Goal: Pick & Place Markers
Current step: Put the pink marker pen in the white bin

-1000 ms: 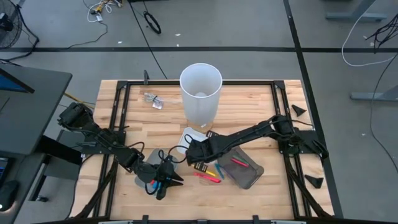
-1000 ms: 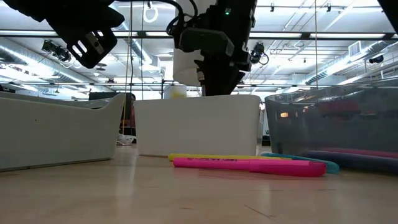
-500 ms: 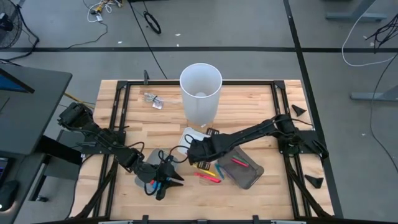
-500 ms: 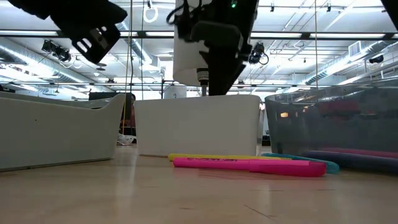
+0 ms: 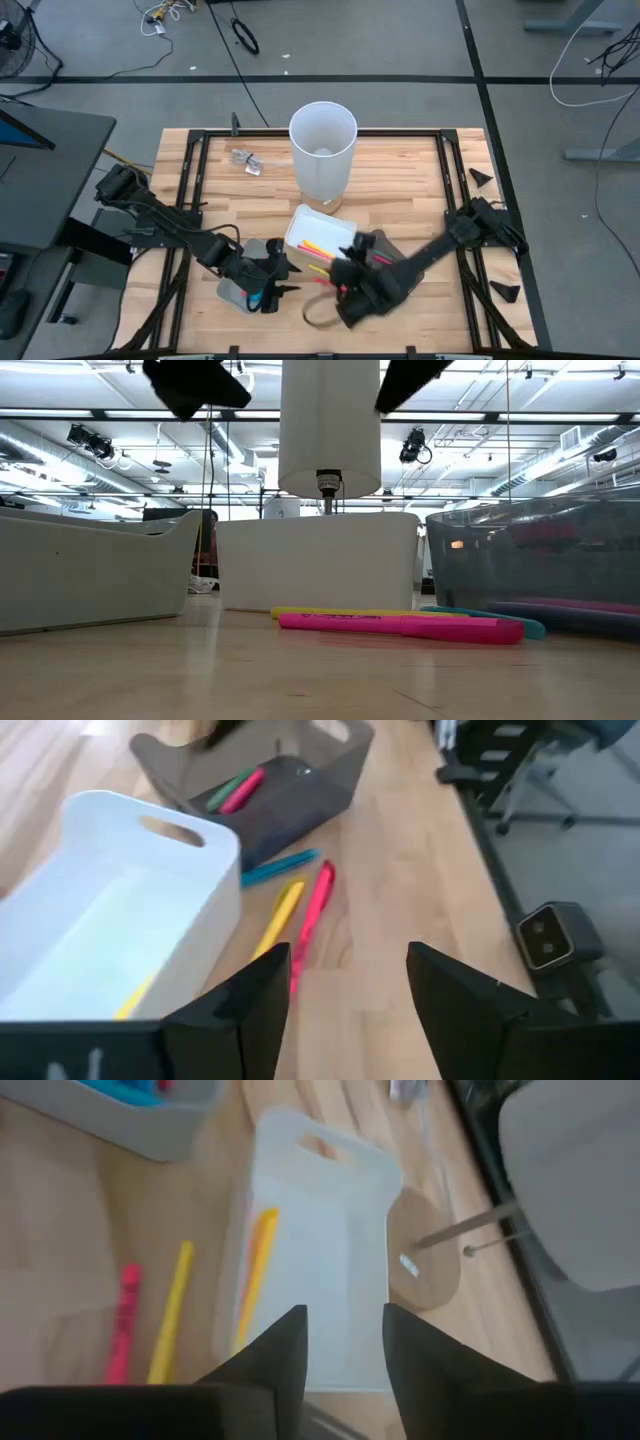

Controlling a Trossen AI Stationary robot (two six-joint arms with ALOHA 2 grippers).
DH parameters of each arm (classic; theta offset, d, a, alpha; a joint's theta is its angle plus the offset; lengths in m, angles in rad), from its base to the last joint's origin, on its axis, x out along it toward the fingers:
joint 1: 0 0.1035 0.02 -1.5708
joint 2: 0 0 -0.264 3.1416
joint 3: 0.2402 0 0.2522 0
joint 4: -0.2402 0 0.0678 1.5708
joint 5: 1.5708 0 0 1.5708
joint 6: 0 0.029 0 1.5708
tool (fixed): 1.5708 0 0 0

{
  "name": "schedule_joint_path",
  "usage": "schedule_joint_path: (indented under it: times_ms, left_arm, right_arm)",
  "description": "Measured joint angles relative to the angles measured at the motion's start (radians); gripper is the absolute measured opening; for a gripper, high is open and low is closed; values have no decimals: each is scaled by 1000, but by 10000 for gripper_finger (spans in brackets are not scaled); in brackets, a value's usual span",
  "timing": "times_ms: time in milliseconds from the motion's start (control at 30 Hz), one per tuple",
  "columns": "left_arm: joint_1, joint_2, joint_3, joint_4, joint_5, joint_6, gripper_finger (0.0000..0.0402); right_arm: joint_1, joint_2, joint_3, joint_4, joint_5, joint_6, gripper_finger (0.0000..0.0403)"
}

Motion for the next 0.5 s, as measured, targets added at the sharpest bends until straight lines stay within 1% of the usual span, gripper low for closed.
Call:
schedule_joint_path:
  times_ms: [133,200,333,500]
  left_arm:
    - [16,0,96,-172,0,12,204]
    - [23,0,131,-229,0,32,199]
    - [38,0,171,-300,0,64,192]
    - [63,36,211,-348,27,105,191]
  right_arm:
    - [104,0,0,-3,85,80,127]
    - [156,0,0,-3,122,127,126]
    - [255,0,-7,12,205,244,126]
    - [358,1,-73,118,291,355,126]
